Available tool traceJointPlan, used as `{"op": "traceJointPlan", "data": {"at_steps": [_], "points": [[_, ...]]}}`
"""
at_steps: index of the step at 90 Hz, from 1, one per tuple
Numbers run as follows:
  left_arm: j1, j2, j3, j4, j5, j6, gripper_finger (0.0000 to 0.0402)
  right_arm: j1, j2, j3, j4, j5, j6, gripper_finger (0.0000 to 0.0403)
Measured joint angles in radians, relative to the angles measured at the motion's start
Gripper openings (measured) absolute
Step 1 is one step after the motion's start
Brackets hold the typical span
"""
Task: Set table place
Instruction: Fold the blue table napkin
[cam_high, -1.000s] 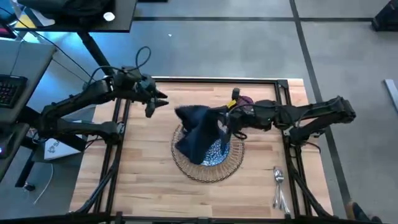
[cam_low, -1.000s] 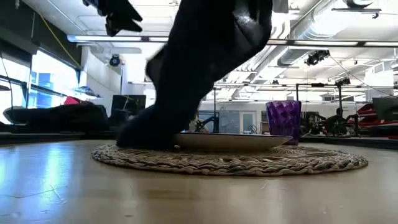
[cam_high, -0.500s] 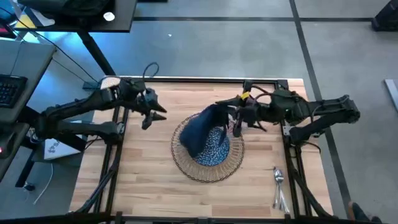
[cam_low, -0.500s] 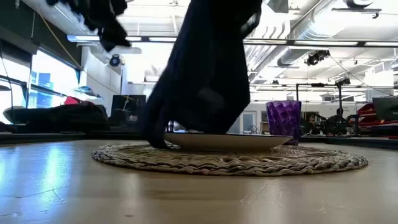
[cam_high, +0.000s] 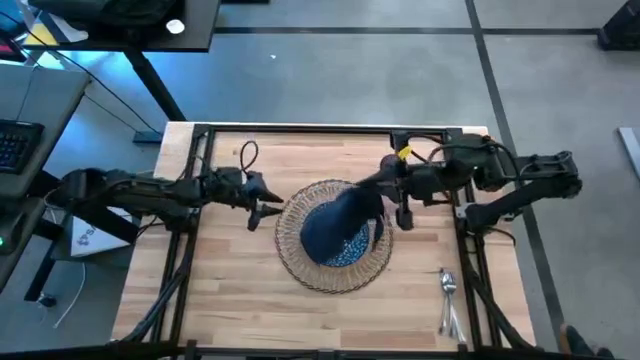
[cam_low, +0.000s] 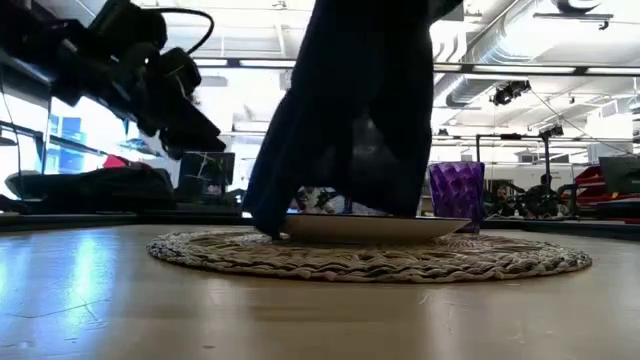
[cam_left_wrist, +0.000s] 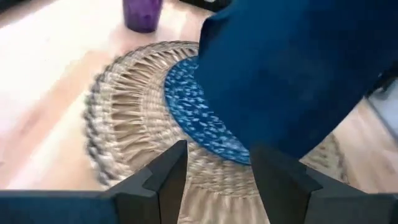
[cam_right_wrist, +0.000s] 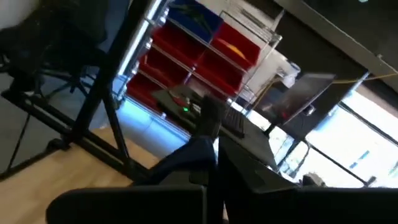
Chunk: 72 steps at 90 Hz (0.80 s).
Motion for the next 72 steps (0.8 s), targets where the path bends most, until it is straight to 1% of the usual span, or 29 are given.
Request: {"op": "traceJointPlan", "data": {"at_steps": [11,18,30,46,51,61,72], "points": [[-0.037,0.082,-0.001,0.073,0.127,-0.039,0.0159,-0.009,0.001,0.017,0.002,0.0,-0.004,0.0],[-0.062,0.136,-0.002,0.121,0.173,-0.04,0.0159,-0.02,0.001,0.025,0.026,-0.017,-0.004,0.0],[-0.109,0.231,-0.002,0.239,0.173,-0.053,0.0159,-0.039,0.001,0.025,0.071,-0.066,-0.004,0.0],[-0.178,0.341,0.004,0.455,0.173,-0.105,0.0159,-0.072,0.001,0.025,0.114,-0.071,-0.015,0.0],[-0.198,0.372,0.016,0.478,0.161,-0.134,0.0159,-0.078,0.001,0.025,0.121,-0.076,-0.016,0.0],[-0.236,0.446,0.048,0.532,0.099,-0.203,0.0159,-0.079,0.001,0.025,0.163,-0.087,-0.031,0.0],[-0.265,0.528,0.085,0.614,0.089,-0.255,0.0159,-0.079,0.001,0.025,0.208,-0.088,-0.054,0.0]]}}
